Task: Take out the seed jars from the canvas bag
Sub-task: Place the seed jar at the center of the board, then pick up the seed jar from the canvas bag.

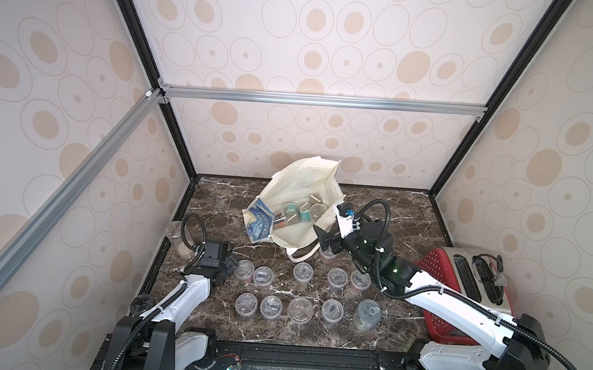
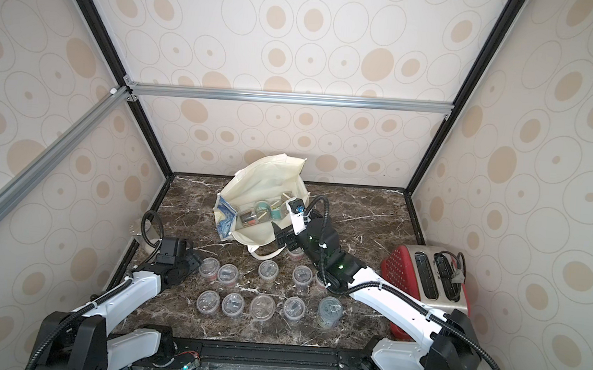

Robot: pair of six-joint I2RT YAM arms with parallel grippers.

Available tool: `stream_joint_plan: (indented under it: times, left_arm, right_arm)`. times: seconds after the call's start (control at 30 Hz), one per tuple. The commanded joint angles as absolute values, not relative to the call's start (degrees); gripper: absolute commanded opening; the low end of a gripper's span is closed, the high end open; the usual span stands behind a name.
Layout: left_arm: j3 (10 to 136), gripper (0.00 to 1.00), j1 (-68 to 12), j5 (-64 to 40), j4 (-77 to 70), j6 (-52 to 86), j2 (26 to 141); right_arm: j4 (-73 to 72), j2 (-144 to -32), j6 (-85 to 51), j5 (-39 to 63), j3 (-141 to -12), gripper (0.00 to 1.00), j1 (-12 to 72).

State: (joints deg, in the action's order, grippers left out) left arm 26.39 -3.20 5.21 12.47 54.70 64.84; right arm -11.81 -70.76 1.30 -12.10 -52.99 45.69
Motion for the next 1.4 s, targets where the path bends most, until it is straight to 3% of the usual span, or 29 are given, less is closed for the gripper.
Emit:
stream_joint_plan:
  times: [0.0,0.23,0.47,0.6,0.67,0.83,1.03,1.27,1.37]
  left_arm:
    - [27.8,0.94,-2.7,6.7,13.0,55.1,62.2]
    - [34.0,0.98,-2.7,8.9,23.0,51.6,56.4]
    - [43.1,0.98,-4.3,-7.7,18.3,44.8,53.0]
    - [50.9,0.98,-10.2,-9.9,16.7,39.5,54.2]
    - [54.6,0.98,-14.4,-9.7,16.9,36.6,56.0]
    - [57.6,0.98,-23.8,-4.0,15.4,31.6,61.2]
    - [54.1,0.98,-28.3,6.0,7.6,29.7,67.7]
    - [48.9,0.98,-32.0,8.7,6.1,28.6,72.0]
    - [45.5,0.92,-32.8,6.8,2.9,30.7,70.5]
  right_arm:
    - [-11.1,-72.2,0.4,-12.4,-56.3,0.98,45.9]
    - [4.7,-80.3,0.1,-10.5,-69.0,0.98,44.9]
    - [20.2,-91.6,-3.7,-2.8,-82.4,0.99,39.7]
    - [27.8,-97.7,-8.6,-2.0,-89.7,0.98,38.4]
    - [29.7,-99.9,-9.4,-0.9,-91.8,0.99,38.4]
    - [30.9,-103.7,-14.5,-1.7,-94.5,0.86,38.5]
    - [39.1,-108.4,-18.9,-4.5,-100.5,0.73,38.6]
    - [41.9,-109.5,-19.1,-7.3,-100.9,0.73,39.5]
    - [42.1,-111.5,-16.1,-8.3,-103.3,0.75,39.5]
